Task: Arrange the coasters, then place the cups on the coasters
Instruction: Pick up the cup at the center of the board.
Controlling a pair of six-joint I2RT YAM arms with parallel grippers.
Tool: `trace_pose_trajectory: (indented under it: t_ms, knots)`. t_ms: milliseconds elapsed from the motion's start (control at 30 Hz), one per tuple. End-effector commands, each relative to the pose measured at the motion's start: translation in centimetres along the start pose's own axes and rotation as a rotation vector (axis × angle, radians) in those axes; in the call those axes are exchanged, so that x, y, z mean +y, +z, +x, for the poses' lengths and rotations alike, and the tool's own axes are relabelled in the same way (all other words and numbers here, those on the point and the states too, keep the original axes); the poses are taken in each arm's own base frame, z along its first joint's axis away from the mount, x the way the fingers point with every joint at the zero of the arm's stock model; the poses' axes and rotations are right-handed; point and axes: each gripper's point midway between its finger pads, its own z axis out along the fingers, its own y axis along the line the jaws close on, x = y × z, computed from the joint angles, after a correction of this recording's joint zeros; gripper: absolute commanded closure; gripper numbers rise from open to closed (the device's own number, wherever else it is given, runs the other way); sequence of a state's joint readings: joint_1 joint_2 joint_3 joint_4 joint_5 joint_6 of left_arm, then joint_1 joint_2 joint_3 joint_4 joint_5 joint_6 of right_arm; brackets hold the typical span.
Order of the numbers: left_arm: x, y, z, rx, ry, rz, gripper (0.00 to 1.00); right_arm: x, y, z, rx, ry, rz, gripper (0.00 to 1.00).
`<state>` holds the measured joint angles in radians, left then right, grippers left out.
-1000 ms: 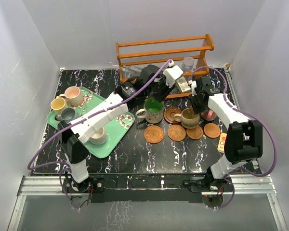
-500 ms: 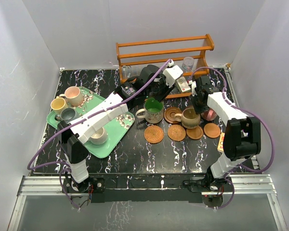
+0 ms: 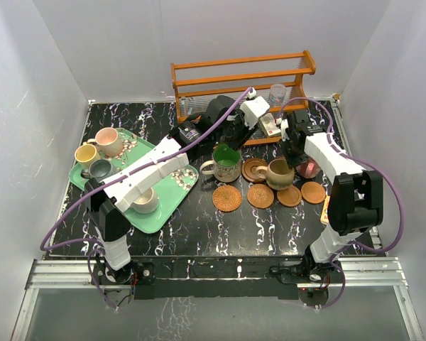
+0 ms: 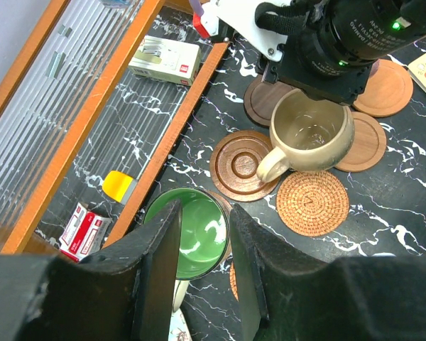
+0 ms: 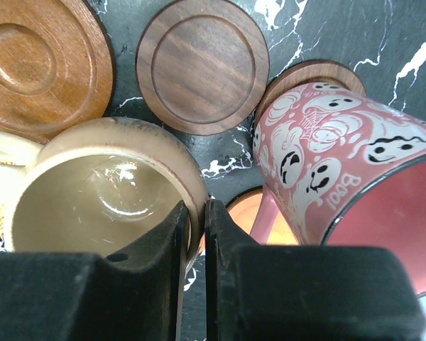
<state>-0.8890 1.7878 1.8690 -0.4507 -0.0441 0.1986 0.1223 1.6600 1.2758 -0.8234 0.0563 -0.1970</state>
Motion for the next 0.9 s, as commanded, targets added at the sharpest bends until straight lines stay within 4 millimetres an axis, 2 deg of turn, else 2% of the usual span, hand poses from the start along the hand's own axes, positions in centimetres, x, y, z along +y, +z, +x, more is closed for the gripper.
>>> trace_pose_trajectory:
  t_ms: [0, 200, 367, 467, 633, 767, 867]
  knots:
    - [0.9, -2.4, -2.0, -0.059, -0.001, -0.021, 0.67, -0.4, -3.5, -4.6, -0.162, -0.005, -0.007, 1.00]
    - [1.2, -2.7, -2.1, -0.062, 0.000, -0.032, 0.67, -0.2, -5.7, -5.7, -0.238, -0.047, -0.032, 1.00]
    - [1.3, -2.9, -1.8, -0.059, 0.000, -0.025, 0.66, 1.1, -7.4, -5.2, -0.288, -0.143, -0.116, 1.00]
    - [1.5, -3.1, -1.6, -0.058, -0.003, -0.027, 0.64, 1.1, -8.4, -4.2, -0.319, -0.207, -0.130, 1.00]
    - [1.9, -3.5, -1.2, -0.059, -0.013, -0.007, 0.57, -0.4, -9.6, -1.1, -0.362, -0.308, -0.157, 1.00]
    - [2.1, -3.7, -1.3, -0.067, -0.028, 0.004, 0.51, -2.5, -10.6, 1.1, -0.412, -0.372, -0.155, 1.00]
    - [2.2, -3.9, -1.4, -0.074, -0.033, 0.006, 0.48, -3.8, -10.5, 2.4, -0.416, -0.425, -0.147, 1.00]
